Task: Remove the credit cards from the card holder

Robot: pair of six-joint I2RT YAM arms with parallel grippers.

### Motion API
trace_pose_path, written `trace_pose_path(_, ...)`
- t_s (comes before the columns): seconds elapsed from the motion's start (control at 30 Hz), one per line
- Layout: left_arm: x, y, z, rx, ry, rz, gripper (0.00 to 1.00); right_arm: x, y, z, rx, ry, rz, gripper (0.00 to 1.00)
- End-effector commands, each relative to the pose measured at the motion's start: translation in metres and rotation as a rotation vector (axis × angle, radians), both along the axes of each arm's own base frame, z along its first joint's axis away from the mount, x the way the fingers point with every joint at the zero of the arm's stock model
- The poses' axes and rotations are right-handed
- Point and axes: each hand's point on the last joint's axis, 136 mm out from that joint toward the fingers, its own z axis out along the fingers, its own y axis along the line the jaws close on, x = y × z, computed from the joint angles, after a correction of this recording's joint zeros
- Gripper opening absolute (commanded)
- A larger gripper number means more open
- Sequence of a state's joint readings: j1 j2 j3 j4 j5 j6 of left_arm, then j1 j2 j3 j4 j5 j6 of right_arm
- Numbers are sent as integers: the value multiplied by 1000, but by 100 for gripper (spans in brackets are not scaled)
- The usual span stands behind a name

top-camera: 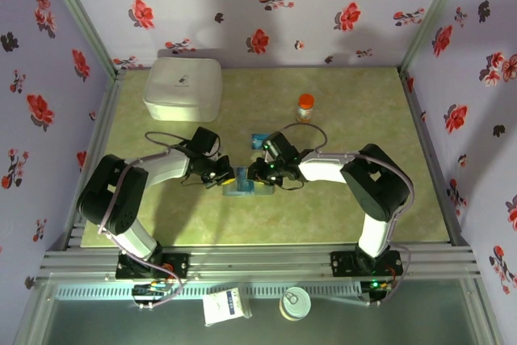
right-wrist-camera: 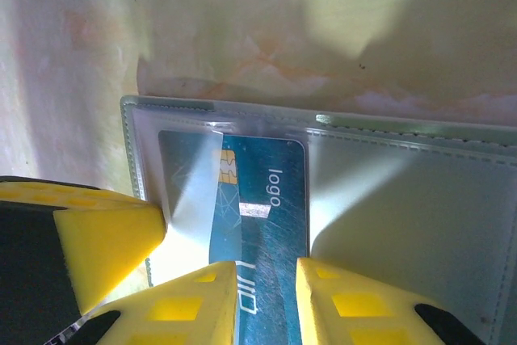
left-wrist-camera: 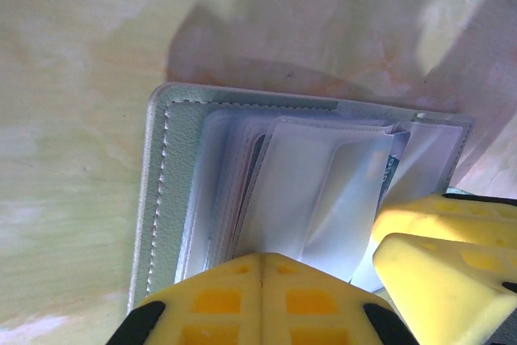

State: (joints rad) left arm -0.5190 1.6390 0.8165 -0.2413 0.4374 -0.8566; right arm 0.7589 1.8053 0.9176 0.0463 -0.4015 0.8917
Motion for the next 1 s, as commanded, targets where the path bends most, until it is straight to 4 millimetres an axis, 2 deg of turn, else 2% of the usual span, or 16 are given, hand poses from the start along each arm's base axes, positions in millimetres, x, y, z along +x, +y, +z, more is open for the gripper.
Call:
trace_pose_path(0.0, -9, 8, -12, 63, 40, -14, 3, 1, 4, 5, 52, 2, -9, 26)
trace_pose_path(0.2, -9, 8, -9, 58, 38, -13, 2, 1, 11, 19, 110, -19, 9, 26)
trace_pose_path(0.43, -2, 5, 9, 45, 1, -10, 3, 2, 11, 34, 143, -57, 17, 26)
trace_pose_path(0.67, -1, -3, 16, 35, -9, -23, 3, 3, -5, 21, 70, -47, -13, 25)
trace_pose_path(0.77, -2, -7, 11, 43, 0, -33, 3, 3, -6, 12, 66, -26, -13, 25)
trace_pose_path(0.97, -6, 4, -4, 114, 19, -33, 2, 1, -2, 1, 75, 4, -3, 25)
